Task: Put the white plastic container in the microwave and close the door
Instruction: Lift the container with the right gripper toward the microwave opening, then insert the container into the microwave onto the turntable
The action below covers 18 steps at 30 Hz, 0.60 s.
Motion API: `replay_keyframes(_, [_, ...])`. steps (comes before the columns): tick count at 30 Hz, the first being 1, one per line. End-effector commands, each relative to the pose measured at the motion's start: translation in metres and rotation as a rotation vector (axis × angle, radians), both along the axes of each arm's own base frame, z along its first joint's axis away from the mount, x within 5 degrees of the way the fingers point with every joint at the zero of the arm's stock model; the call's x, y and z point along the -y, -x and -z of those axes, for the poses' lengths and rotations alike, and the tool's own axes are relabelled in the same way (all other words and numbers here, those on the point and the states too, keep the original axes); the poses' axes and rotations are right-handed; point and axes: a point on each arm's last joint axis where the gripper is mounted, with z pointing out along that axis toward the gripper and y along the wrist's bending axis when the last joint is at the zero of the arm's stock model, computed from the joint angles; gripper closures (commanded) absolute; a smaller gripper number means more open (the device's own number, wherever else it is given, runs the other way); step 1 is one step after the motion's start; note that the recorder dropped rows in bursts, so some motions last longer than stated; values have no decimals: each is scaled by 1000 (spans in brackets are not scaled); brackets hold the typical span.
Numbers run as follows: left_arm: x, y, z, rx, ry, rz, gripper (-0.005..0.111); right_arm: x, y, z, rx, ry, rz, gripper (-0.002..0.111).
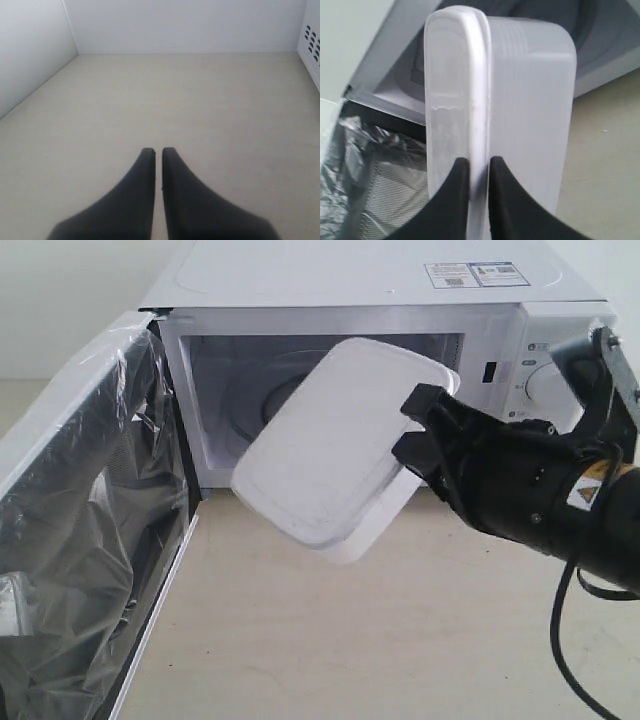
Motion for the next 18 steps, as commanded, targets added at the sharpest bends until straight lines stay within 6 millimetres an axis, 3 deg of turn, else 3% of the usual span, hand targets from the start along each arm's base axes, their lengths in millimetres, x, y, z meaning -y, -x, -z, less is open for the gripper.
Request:
replay_keyframes(1, [0, 0, 1, 3, 5, -5, 102, -6, 1, 21, -7, -228, 29, 108])
replay_keyframes(5, [0, 0, 1, 3, 5, -5, 102, -19, -3, 46, -6, -362, 105, 108])
replay_keyframes(10, [0, 0, 1, 3, 5, -5, 102, -20, -12, 66, 32, -428, 214, 108])
replay_keyframes(18, [0, 0, 1, 3, 5, -5, 102, -39, -29, 78, 53, -443, 208, 108])
